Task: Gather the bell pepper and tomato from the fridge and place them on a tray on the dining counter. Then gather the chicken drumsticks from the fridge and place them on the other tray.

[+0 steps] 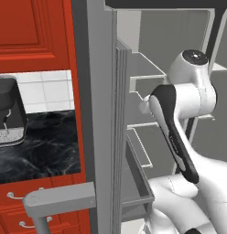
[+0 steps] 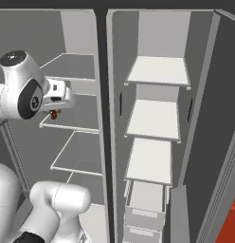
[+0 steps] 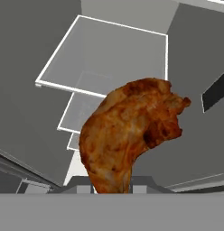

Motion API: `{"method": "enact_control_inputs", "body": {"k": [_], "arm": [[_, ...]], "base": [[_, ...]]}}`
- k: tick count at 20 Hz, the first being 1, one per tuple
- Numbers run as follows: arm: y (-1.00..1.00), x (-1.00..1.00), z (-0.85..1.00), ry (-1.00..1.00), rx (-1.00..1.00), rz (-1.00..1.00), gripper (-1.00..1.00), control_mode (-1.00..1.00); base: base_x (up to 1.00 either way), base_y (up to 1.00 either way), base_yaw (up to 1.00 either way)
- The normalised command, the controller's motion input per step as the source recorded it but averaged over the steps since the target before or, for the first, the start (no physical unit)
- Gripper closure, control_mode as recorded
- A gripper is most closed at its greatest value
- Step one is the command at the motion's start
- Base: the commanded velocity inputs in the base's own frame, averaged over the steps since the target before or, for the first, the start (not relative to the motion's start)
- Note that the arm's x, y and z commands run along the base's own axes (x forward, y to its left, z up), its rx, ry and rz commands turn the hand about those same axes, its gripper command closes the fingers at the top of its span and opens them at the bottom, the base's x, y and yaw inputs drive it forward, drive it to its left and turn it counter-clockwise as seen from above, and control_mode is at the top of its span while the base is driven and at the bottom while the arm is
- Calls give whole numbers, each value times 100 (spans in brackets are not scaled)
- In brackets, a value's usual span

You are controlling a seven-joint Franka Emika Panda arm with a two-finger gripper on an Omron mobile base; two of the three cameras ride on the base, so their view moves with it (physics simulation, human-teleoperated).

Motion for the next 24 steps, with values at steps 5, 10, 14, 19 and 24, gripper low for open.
{"method": "enact_control_inputs", "body": {"k": [5,10,14,19,24], "arm": [[-5,-90,-25,3,0,-7,100,-100],[-25,-96,-25,0,0,-4,100,-100],[-22,-81,-28,2,0,-4,100,-100],[-6,-27,-21,8,0,-1,100,-100],[0,0,0,0,0,0,100,-100]], "base": [[0,0,0],[0,0,0],[0,0,0],[0,0,0],[0,0,0]]}}
